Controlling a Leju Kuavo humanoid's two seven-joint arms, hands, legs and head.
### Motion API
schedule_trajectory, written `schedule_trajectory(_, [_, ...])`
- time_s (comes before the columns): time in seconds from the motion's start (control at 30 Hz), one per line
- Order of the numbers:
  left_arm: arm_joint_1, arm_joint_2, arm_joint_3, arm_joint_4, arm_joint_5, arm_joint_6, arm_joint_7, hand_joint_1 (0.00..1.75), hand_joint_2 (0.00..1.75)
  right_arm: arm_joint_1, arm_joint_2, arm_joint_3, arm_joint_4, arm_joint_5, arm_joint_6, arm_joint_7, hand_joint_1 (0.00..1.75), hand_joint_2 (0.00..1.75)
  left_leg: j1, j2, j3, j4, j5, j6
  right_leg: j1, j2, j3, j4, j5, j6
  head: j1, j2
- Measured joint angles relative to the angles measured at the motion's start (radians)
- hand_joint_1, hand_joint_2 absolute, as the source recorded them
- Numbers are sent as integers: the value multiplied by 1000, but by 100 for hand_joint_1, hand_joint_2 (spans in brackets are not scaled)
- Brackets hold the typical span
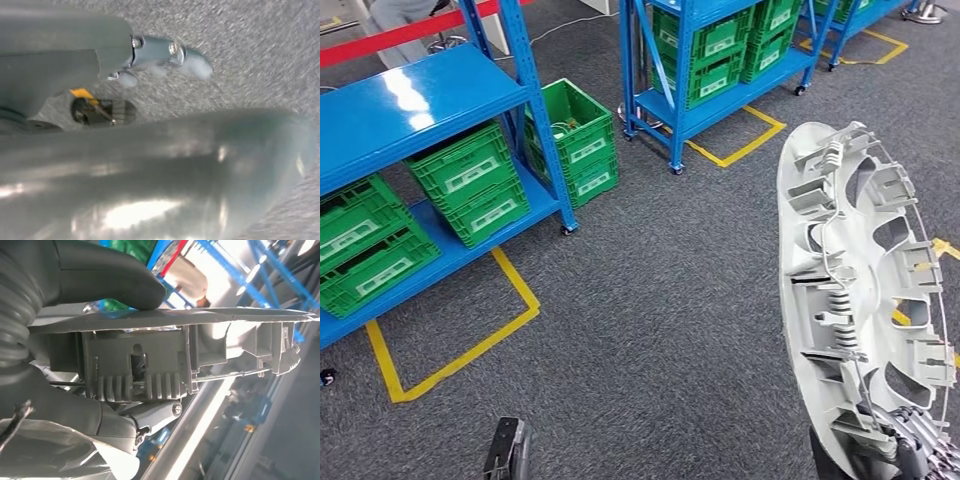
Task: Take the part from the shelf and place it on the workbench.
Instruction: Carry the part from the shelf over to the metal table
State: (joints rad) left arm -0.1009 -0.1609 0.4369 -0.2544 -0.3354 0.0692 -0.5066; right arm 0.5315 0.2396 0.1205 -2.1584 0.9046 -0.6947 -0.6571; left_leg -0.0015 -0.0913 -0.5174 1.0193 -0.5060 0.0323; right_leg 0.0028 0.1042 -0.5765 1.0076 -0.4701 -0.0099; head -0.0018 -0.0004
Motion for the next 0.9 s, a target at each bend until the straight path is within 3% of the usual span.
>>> schedule_trajectory(0.07, [-1,-2,1,0,-2,4,4,0,0,13,5,-6,-11,-4,0,-1,175,175,1,22,1,-20,4,0,-3,13,-16,2,7,13,-4,0])
schedule_trajectory(0.13, [-2,-2,3,0,-5,0,6,0,0,24,7,-14,-23,-9,0,-1,175,175,7,48,3,-38,13,0,0,-25,-41,34,-16,22,-1,0])
schedule_trajectory(0.2, [1,-2,4,0,-11,-4,7,0,0,29,8,-19,-30,-11,0,-2,175,175,10,77,3,-44,17,1,-3,-78,-93,141,-78,34,3,0])
schedule_trajectory(0.27, [5,-1,5,0,-16,-4,8,0,0,33,10,-22,-32,-11,0,-3,175,175,10,109,1,-43,18,1,-12,-95,-145,259,-127,47,4,0])
schedule_trajectory(0.3, [5,-1,5,0,-18,-2,9,0,0,37,11,-23,-34,-12,0,-3,175,175,10,125,0,-43,18,-1,-17,-99,-149,276,-127,53,3,0])
schedule_trajectory(0.33, [5,-2,6,0,-21,0,11,0,0,41,12,-25,-36,-13,0,-3,175,175,11,140,0,-42,17,-4,-22,-105,-130,252,-109,59,3,0])
schedule_trajectory(0.4, [2,-5,6,0,-29,4,13,0,0,48,15,-28,-41,-15,0,-3,175,175,13,164,2,-38,13,-14,-29,-141,-46,115,-55,68,4,0])
schedule_trajectory(0.43, [1,-6,6,0,-32,6,14,0,0,50,17,-30,-45,-15,0,-3,175,175,12,173,2,-34,10,-21,-29,-160,-8,53,-38,65,3,0])
schedule_trajectory(0.5, [-2,-6,6,0,-35,8,15,0,0,52,20,-32,-51,-16,0,-3,175,175,7,188,3,-29,8,-36,-24,-177,24,-2,-32,50,-1,0])
schedule_trajectory(0.57, [-4,-8,6,0,-38,9,16,0,0,55,23,-34,-57,-16,0,-3,175,175,9,203,5,-30,9,-47,-20,-155,19,0,-27,30,-5,0])
schedule_trajectory(0.6, [-5,-9,6,0,-39,8,16,0,0,58,24,-36,-60,-15,0,-3,175,175,11,200,4,-27,3,-53,-20,-145,16,-1,-23,22,-5,0])
schedule_trajectory(0.67, [-7,-10,7,0,-40,7,17,0,0,63,26,-39,-66,-15,-1,-3,175,175,15,162,-18,28,-42,-59,-20,-126,12,-5,-16,7,-8,0])
schedule_trajectory(0.73, [-4,-9,9,0,-41,5,18,0,0,65,28,-42,-71,-14,-1,-3,175,175,15,117,-75,157,-113,-57,-16,-104,7,-5,-12,-3,-11,0])
schedule_trajectory(0.77, [-2,-8,10,0,-41,4,18,0,0,65,28,-43,-71,-13,-1,-3,175,175,13,108,-102,219,-136,-53,-12,-91,4,-5,-10,-6,-11,0])
schedule_trajectory(0.8, [1,-7,11,0,-41,4,19,0,0,66,29,-43,-72,-13,-1,-3,175,175,11,102,-118,253,-140,-48,-8,-76,3,-4,-8,-9,-12,0])
schedule_trajectory(0.83, [2,-7,12,0,-41,4,19,0,0,66,29,-44,-73,-13,-1,-4,175,175,8,98,-117,250,-123,-41,-4,-62,2,-4,-7,-11,-11,0])
schedule_trajectory(0.9, [1,-6,14,0,-42,5,19,0,0,68,29,-45,-77,-12,-1,-3,175,175,0,73,-73,151,-51,-24,1,-35,3,-4,-5,-12,-11,0])
